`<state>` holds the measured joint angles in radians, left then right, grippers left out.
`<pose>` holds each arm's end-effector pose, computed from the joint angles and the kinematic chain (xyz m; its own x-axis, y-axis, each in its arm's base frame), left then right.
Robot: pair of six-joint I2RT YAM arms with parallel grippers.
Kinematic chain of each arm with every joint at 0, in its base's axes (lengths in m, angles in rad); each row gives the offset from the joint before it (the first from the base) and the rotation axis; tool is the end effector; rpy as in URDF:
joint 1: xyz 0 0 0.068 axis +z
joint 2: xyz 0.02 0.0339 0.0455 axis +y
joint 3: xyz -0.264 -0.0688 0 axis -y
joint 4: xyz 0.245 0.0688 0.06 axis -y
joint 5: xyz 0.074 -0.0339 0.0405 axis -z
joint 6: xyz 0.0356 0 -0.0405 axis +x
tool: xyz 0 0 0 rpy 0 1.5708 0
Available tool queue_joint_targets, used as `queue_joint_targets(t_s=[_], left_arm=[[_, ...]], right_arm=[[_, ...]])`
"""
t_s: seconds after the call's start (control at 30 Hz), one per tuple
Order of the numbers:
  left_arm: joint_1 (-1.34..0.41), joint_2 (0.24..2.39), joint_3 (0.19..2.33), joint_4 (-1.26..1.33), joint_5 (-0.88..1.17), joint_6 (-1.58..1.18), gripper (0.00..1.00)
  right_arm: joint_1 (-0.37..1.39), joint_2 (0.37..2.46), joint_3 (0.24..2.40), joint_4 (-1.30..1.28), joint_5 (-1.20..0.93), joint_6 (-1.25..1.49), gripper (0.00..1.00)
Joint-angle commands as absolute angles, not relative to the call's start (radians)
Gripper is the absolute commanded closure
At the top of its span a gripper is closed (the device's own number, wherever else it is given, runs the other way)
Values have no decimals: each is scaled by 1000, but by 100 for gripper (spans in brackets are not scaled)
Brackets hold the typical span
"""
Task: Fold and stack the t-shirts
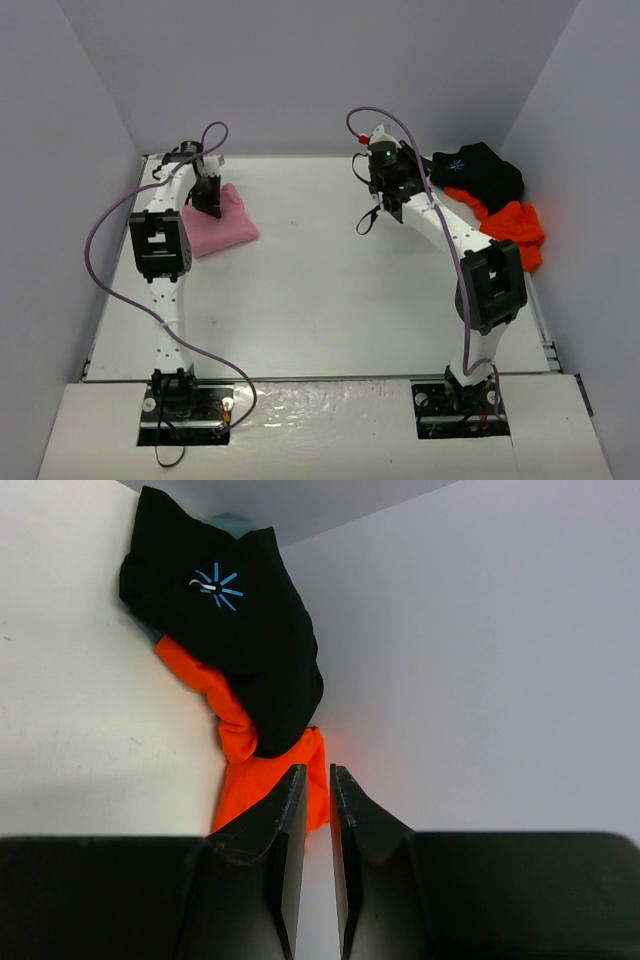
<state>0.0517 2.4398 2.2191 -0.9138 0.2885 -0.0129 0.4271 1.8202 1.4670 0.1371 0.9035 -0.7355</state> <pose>0.5193 0.0167 0.1908 -0.9059 -0.0593 -0.4192 0.0588 0.9629 -0.2633 0.4026 0.1525 0.3203 -0.4412 -0.6570 -0.6112 0.1968 0.5937 -0.7802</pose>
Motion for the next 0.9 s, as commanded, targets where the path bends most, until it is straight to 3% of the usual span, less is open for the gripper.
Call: queue_joint_targets(t_s=[0.0,0.1,0.33,0.4,0.5,0.53,0.6,0.63,0.77,0.87], left_arm=[[102,2518,2320,-937,-33,57,100],[112,2512,2337,-902,-2,61,100],[15,2153,1987,-642,22,126,99],[-45,2053,1963,-637,25,133,86],[-117,1984,1996,-688,59,125,79],[-133,1965,2009,-700,66,121,72],[-164,1929,2034,-715,72,118,48],[-182,1912,2051,-727,69,120,45],[-231,1892,2089,-790,74,120,53],[-254,1874,2024,-813,94,147,68]], right_arm=[[439,1796,1509,172,922,-712,87],[440,1789,1501,172,920,-710,87],[442,1750,1484,172,916,-710,87],[443,1737,1483,173,916,-705,87],[447,1717,1475,172,912,-699,87],[449,1712,1471,171,911,-698,87],[449,1695,1466,170,906,-694,87],[450,1688,1461,171,904,-692,87],[451,1665,1441,171,897,-684,86],[450,1645,1422,172,890,-676,86]])
